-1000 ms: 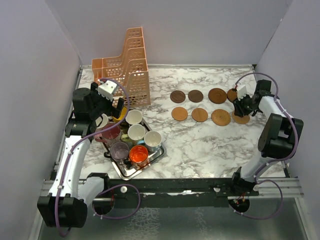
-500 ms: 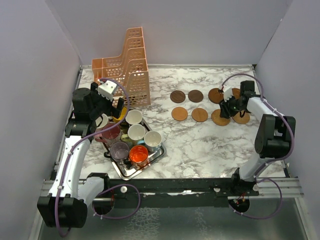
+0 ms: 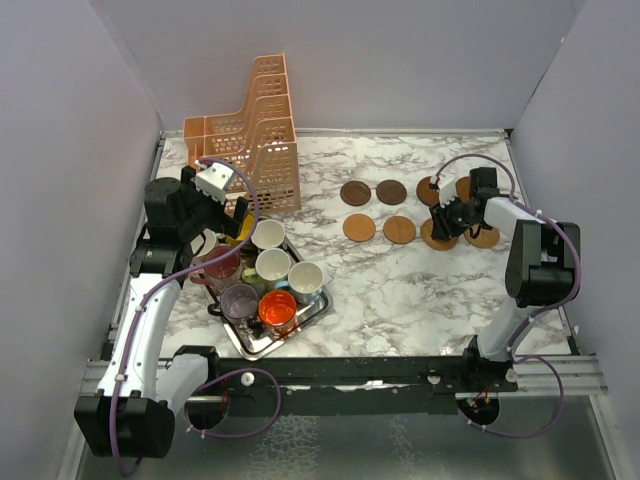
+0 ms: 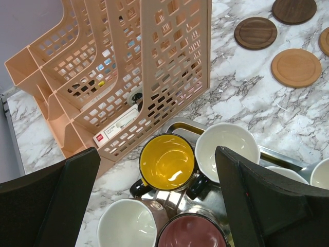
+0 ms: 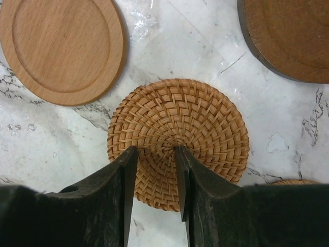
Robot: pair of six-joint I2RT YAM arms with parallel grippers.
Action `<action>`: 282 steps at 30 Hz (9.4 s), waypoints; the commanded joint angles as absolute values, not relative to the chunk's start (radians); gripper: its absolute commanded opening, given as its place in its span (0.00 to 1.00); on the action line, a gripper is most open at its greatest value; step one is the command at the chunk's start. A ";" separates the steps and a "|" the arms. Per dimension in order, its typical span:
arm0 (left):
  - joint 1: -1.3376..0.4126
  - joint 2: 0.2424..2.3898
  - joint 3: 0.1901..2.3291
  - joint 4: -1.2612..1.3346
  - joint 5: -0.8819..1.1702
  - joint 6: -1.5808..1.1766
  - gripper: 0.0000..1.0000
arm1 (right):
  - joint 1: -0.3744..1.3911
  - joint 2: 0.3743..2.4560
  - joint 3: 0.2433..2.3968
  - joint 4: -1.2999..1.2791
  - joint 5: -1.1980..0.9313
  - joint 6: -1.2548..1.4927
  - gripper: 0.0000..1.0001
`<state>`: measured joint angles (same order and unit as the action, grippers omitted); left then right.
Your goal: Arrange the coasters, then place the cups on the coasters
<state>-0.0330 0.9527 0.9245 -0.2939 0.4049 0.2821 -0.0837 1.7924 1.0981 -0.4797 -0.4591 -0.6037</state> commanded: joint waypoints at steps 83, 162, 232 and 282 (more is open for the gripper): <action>-0.031 0.933 0.911 -0.295 0.437 0.286 0.99 | -0.057 1.812 1.197 -0.534 -0.357 -0.607 0.38; -0.222 1.679 1.441 -0.873 0.454 0.736 0.46 | -0.153 1.298 0.963 -0.455 -0.783 -0.391 0.89; -0.562 1.996 2.303 -1.012 0.349 0.505 0.00 | 0.056 1.330 1.218 -0.358 -0.653 -0.211 0.86; -0.874 1.965 2.000 -0.278 -0.657 -0.229 0.00 | 0.199 1.604 1.413 -0.277 -0.396 0.243 0.36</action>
